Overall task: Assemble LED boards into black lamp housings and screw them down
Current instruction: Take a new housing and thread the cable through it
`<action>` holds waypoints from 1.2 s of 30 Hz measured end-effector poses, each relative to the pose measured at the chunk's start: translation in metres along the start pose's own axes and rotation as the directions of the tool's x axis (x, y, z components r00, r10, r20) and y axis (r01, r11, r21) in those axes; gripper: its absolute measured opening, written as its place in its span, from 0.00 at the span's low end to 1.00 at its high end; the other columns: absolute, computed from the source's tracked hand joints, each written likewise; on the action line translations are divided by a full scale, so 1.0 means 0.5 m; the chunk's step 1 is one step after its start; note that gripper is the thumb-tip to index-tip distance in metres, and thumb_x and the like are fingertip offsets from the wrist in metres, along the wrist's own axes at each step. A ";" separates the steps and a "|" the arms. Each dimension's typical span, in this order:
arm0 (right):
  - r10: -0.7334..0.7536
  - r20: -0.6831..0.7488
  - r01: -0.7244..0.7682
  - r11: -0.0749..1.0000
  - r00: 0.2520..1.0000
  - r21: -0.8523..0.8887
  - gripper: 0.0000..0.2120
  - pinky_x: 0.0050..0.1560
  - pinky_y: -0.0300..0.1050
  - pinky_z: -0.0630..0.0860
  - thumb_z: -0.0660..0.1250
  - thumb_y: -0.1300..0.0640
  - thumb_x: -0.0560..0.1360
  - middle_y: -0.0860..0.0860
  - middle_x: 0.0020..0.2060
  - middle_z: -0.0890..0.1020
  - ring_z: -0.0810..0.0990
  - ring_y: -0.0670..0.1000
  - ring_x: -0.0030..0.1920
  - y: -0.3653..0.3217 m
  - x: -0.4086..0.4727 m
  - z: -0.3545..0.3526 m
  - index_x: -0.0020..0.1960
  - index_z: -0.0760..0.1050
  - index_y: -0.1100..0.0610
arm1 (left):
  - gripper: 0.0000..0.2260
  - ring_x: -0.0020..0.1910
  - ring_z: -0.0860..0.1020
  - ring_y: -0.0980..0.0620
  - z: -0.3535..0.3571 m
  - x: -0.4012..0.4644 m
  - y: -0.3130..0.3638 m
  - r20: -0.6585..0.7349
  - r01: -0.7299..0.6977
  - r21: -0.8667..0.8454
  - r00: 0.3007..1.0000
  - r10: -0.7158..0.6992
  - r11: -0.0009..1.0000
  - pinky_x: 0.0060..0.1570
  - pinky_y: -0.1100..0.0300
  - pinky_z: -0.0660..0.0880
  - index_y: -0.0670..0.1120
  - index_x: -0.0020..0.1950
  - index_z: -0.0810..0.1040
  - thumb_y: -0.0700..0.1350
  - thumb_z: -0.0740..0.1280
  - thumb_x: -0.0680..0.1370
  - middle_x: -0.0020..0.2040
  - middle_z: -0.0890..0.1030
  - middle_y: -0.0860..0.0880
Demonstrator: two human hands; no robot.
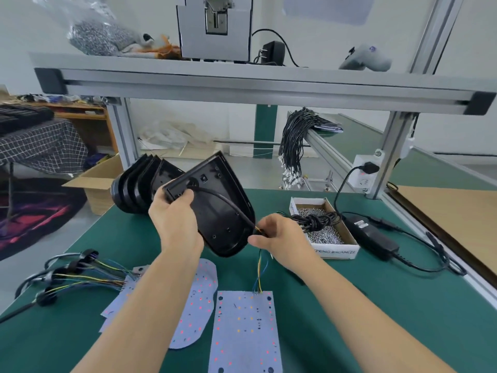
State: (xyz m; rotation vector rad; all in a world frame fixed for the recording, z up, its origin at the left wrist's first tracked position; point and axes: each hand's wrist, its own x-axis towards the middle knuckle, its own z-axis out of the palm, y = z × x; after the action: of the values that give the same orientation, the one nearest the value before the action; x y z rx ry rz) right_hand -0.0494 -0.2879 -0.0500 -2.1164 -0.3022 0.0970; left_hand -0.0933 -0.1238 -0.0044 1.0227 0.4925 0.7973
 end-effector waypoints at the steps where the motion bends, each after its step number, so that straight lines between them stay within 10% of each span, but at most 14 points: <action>1: -0.006 -0.045 0.007 1.000 0.999 0.016 0.12 0.47 0.43 0.75 0.77 0.54 0.69 0.50 0.43 0.82 0.79 0.49 0.43 0.000 -0.003 -0.003 0.47 0.76 0.55 | 0.09 0.43 0.77 0.49 -0.005 -0.001 -0.001 -0.001 -0.036 0.035 0.999 0.036 0.999 0.55 0.47 0.77 0.46 0.49 0.78 0.33 0.65 0.77 0.42 0.80 0.49; 5: -0.279 -0.313 0.329 0.936 0.908 0.122 0.04 0.37 0.32 0.70 0.74 0.54 0.72 0.42 0.31 0.79 0.74 0.39 0.32 -0.057 -0.014 -0.022 0.42 0.80 0.52 | 0.14 0.48 0.80 0.55 -0.015 -0.034 -0.011 0.168 -0.282 0.242 0.955 0.246 0.928 0.59 0.53 0.76 0.47 0.54 0.81 0.31 0.65 0.76 0.48 0.83 0.52; 9: -0.469 -0.260 0.471 0.880 0.844 -0.058 0.11 0.49 0.39 0.71 0.69 0.57 0.76 0.51 0.45 0.81 0.78 0.50 0.48 -0.120 -0.008 0.000 0.56 0.81 0.58 | 0.21 0.44 0.80 0.56 0.021 -0.073 -0.014 0.326 -0.230 0.166 0.931 0.167 0.959 0.49 0.63 0.77 0.49 0.50 0.80 0.24 0.63 0.69 0.46 0.83 0.48; 18: -0.145 -0.209 0.228 0.858 0.967 0.460 0.12 0.48 0.43 0.81 0.74 0.63 0.71 0.55 0.44 0.84 0.82 0.50 0.42 -0.122 -0.009 -0.018 0.54 0.80 0.61 | 0.23 0.37 0.78 0.53 0.022 -0.062 0.009 0.339 -0.064 0.096 0.941 0.028 0.993 0.40 0.62 0.75 0.44 0.51 0.81 0.22 0.61 0.66 0.38 0.82 0.49; 27: -0.265 -0.279 0.359 0.853 0.923 0.378 0.05 0.35 0.44 0.73 0.68 0.66 0.75 0.55 0.39 0.81 0.76 0.48 0.33 -0.156 -0.031 -0.008 0.47 0.82 0.60 | 0.25 0.40 0.81 0.56 0.038 -0.098 0.010 0.380 -0.170 0.083 0.916 0.127 0.982 0.41 0.66 0.76 0.47 0.54 0.82 0.23 0.62 0.67 0.40 0.85 0.54; 36: 0.028 -0.313 0.163 0.808 0.949 0.567 0.13 0.30 0.45 0.70 0.69 0.69 0.65 0.50 0.22 0.75 0.70 0.50 0.26 -0.154 -0.029 -0.007 0.27 0.74 0.54 | 0.36 0.58 0.78 0.55 0.025 -0.143 -0.005 0.450 -0.403 0.175 0.844 0.291 0.898 0.59 0.58 0.75 0.61 0.50 0.79 0.21 0.59 0.62 0.59 0.81 0.52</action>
State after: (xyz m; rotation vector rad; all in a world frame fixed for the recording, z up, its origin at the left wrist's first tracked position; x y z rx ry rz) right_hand -0.0763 -0.2552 0.0158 -1.4653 -0.1329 -0.1676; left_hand -0.1286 -0.1871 -0.0009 1.5199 0.0367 0.8185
